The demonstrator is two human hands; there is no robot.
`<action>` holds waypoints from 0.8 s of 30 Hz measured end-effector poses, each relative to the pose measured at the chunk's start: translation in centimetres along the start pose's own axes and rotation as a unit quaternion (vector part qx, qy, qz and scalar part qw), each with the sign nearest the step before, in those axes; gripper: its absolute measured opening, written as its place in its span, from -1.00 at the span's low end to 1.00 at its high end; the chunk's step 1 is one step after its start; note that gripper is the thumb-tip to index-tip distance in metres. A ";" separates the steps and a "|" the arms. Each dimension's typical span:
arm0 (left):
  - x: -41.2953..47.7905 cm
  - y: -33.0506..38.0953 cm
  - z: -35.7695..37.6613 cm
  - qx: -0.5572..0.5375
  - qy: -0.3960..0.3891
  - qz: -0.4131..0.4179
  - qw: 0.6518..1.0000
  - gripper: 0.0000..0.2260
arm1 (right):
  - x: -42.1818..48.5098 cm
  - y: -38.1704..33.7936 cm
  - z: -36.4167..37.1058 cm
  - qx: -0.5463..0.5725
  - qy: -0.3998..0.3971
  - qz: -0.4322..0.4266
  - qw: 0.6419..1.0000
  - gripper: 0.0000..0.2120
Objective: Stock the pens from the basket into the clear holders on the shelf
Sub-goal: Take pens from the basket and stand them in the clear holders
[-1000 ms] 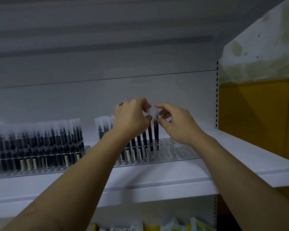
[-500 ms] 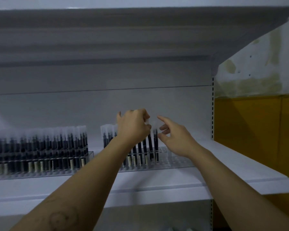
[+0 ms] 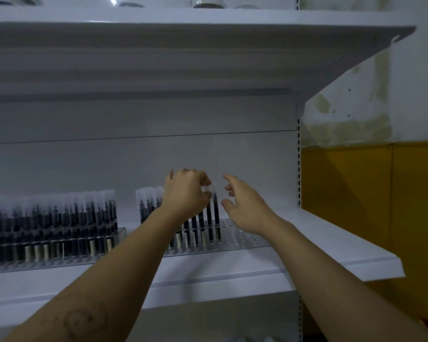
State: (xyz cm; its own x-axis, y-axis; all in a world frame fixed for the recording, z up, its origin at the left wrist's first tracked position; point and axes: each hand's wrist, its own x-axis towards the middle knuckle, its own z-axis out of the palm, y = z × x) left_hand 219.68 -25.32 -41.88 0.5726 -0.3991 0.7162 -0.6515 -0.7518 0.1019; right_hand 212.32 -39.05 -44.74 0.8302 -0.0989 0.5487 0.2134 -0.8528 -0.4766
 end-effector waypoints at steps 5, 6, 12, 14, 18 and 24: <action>-1.1 -0.3 -0.1 0.044 -0.013 0.023 0.999 -0.59 | -0.5 -0.4 -0.3 -0.018 -0.002 -0.011 1.000 -0.35; -1.5 -0.4 -0.2 0.047 -0.015 0.024 0.998 -0.55 | -0.7 -0.5 -0.4 -0.023 -0.003 -0.012 1.000 -0.33; -4.2 -0.6 -2.7 0.059 -0.005 0.042 0.997 -0.51 | -2.3 -2.7 -0.8 -0.048 0.005 -0.025 0.999 -0.31; -5.0 -0.6 -3.4 0.061 -0.002 0.047 0.997 -0.52 | -2.7 -3.4 -0.7 -0.044 0.011 -0.029 0.999 -0.32; -8.2 -0.7 -5.6 0.067 -0.002 0.046 0.997 -0.52 | -4.8 -5.7 -0.2 -0.011 0.024 -0.048 0.998 -0.35; -14.7 -1.9 -8.2 0.085 0.003 0.032 0.996 -0.52 | -8.6 -8.8 2.2 0.037 0.021 -0.092 0.995 -0.37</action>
State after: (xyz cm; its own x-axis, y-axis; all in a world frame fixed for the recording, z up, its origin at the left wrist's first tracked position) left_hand 208.44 -13.72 -46.90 0.5300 -0.4464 0.7210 -0.5921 -0.8035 -0.0623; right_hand 204.47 -29.55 -46.77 0.7512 0.0331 0.6592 0.3992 -0.8182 -0.4138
